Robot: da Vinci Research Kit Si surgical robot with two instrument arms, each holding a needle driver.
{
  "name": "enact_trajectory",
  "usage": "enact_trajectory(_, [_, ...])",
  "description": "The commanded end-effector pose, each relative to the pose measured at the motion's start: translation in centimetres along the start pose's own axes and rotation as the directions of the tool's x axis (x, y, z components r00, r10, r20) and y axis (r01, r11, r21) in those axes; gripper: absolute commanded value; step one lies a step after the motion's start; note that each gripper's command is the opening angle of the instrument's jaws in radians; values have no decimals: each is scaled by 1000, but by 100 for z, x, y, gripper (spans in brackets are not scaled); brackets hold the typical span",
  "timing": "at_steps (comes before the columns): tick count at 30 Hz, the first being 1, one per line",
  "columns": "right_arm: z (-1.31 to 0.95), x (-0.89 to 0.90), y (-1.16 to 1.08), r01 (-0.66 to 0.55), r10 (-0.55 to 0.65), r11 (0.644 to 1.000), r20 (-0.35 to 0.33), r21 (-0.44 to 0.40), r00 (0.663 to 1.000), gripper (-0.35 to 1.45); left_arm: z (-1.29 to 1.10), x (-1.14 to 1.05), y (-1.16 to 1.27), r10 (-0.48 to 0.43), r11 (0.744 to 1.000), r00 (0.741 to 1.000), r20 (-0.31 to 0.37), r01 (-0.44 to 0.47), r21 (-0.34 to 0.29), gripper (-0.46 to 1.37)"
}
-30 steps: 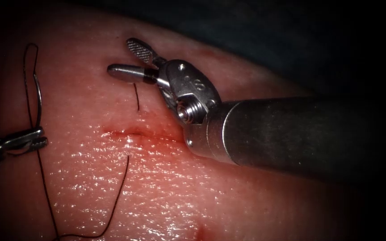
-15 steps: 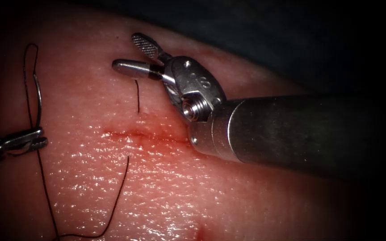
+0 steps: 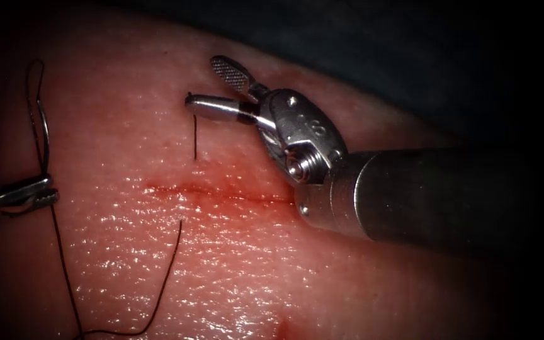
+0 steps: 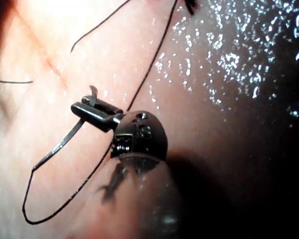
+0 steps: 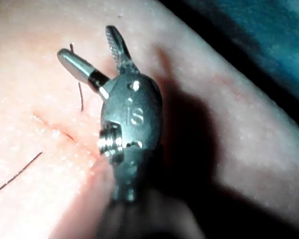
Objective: Wound Closure
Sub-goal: Set the needle onto the skin from the left.
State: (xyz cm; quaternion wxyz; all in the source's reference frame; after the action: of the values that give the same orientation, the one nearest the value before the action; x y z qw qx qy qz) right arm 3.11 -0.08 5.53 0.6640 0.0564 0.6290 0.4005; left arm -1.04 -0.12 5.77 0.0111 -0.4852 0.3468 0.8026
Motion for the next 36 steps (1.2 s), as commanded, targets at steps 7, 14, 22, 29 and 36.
enact_trajectory(7, [-10, -1, -7, 48, -50, 998, 70, 31, 996, 144, 10, -1, -9, 1, 1000, 1000, 8, -1, -7, -35])
enact_trajectory(14, [-21, -11, -21, 55, -62, 996, 113, 64, 992, 144, 20, 1, -10, 8, 1000, 1000, 17, -8, -2, -35])
enact_trajectory(22, [-33, -25, -35, 68, -80, 994, 135, 90, 988, 143, 38, -1, -15, 6, 1000, 1000, 29, -6, 2, -35])
enact_trajectory(29, [-40, -34, -45, 77, -92, 992, 143, 104, 985, 142, 59, -12, -16, 15, 1000, 999, 51, -14, -21, -35])
enact_trajectory(36, [-43, -38, -50, 82, -98, 991, 155, 108, 983, 141, 90, -28, -19, 19, 999, 996, 82, -15, -48, -35])
